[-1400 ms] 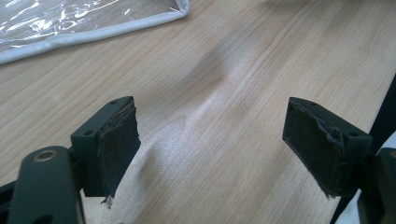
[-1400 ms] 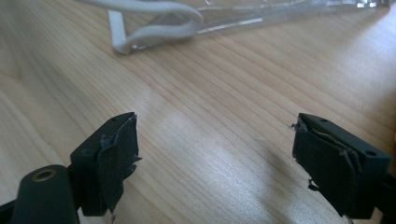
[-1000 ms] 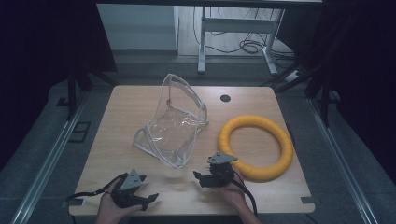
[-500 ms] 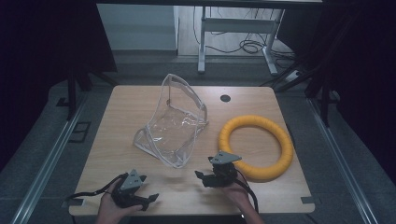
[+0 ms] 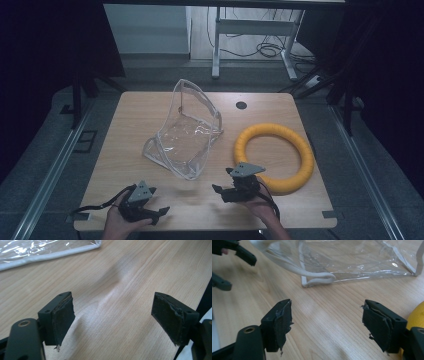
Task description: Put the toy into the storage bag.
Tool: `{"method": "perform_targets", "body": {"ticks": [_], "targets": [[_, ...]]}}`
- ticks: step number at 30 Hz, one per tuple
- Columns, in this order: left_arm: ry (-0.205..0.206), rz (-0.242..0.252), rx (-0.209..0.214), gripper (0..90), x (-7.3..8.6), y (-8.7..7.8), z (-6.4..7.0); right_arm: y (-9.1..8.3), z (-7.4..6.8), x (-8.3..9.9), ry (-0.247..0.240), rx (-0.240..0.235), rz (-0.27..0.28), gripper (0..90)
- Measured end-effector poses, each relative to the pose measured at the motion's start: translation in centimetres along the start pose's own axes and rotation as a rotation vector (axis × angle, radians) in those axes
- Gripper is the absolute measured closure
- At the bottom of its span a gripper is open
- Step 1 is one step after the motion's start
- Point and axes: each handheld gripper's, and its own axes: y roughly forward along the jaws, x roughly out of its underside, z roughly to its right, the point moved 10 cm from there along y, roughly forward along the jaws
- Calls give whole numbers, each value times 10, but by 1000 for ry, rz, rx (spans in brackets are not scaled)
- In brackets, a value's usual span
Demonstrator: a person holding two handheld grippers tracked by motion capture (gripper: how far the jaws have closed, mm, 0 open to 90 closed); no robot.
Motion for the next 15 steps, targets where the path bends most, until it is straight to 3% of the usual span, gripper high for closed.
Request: {"method": "perform_targets", "body": {"ticks": [5,10,15], "targets": [[-2,-4,6,184,0,1,1,-12,8,-5,-13,-2,-21,269],[0,-5,10,183,1,1,2,-27,13,-13,4,-41,-34,296],[-1,-2,7,184,0,0,1,-34,18,-13,-30,-29,-76,304]]}}
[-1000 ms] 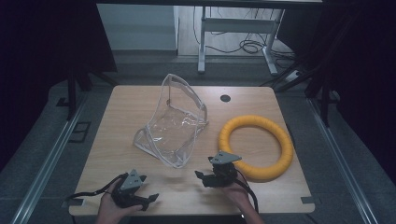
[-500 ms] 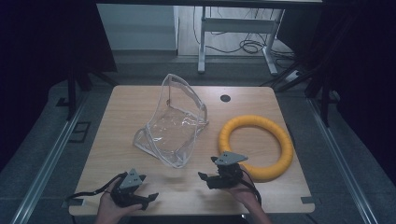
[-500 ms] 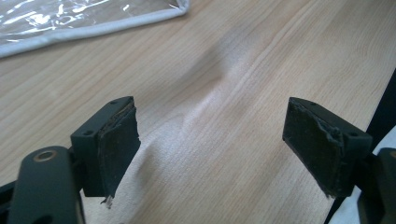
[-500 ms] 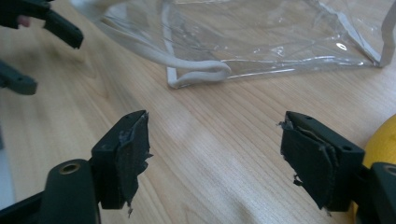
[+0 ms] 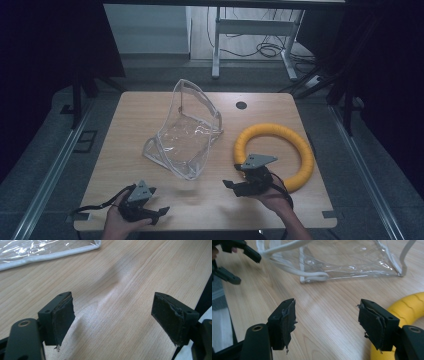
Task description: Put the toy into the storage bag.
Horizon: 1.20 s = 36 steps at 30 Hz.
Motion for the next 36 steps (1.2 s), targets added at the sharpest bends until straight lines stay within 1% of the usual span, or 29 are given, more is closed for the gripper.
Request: {"method": "perform_targets", "body": {"ticks": [2,5,10,18,23,24,28,29,32,36], "targets": [[0,-1,1,184,0,1,0,-3,3,0,-17,11,-16,306],[1,-5,2,184,1,1,0,-8,7,0,-31,11,-37,305],[3,-7,5,183,1,2,1,-14,17,2,-43,29,-78,291],[0,-7,6,184,1,2,1,-20,25,5,-48,23,-141,298],[-2,-6,5,183,1,2,1,-21,28,7,-53,23,-165,303],[-3,-6,6,184,0,2,1,-21,31,9,-56,31,-177,307],[-3,-7,8,184,0,2,1,-23,35,10,-56,35,-195,310],[-4,-7,7,184,0,2,1,-23,39,12,-55,41,-210,314],[-5,-5,7,184,0,2,1,-24,44,13,-51,51,-226,318],[-5,-9,8,184,0,2,1,-24,49,15,-49,51,-249,320]]}}
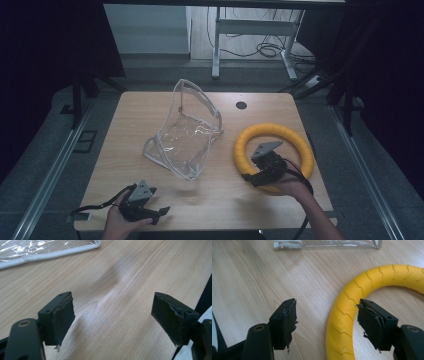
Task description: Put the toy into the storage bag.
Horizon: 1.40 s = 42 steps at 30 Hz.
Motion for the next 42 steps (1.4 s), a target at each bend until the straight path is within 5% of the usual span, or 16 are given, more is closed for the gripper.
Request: {"method": "perform_targets", "body": {"ticks": [13,25,32,42], "targets": [[-2,0,0,184,0,-1,0,8,10,11,1,7,-95,318],[-2,-3,2,184,1,0,1,19,19,35,3,-6,-230,316],[0,-5,1,184,1,1,1,34,21,55,-9,-16,-357,311],[-3,2,-6,184,0,0,0,44,24,67,-13,-21,-423,328]]}}
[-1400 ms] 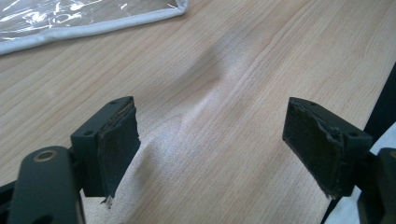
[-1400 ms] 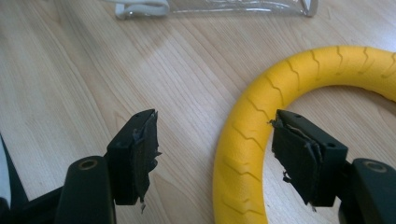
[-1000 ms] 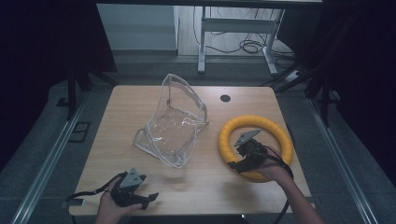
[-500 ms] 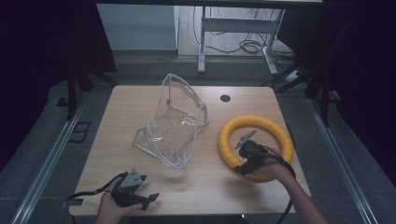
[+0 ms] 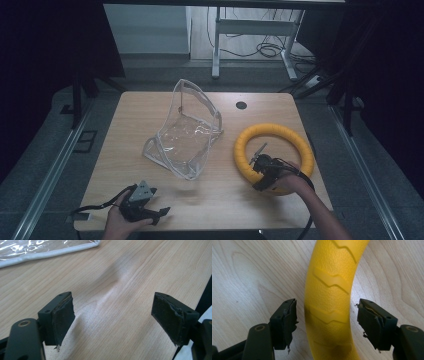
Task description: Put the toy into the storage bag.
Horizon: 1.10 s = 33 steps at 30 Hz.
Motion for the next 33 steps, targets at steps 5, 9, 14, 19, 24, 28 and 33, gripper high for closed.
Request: {"method": "perform_targets", "body": {"ticks": [5,9,14,19,24,28,33], "targets": [[3,-3,-3,184,0,1,0,5,1,2,-13,-2,-30,371],[5,-6,0,184,1,2,0,7,0,3,-21,-4,-42,420],[1,-2,2,183,0,1,0,10,0,4,-31,-31,-66,504],[4,-5,1,184,1,1,0,9,1,4,-62,-37,-96,516],[2,2,-1,184,0,0,0,5,0,1,-56,-34,-53,519],[3,2,-1,184,0,0,0,-11,4,-6,-38,-45,9,520],[0,6,-2,184,-1,-1,-1,-28,7,-12,-8,-56,69,522]]}}
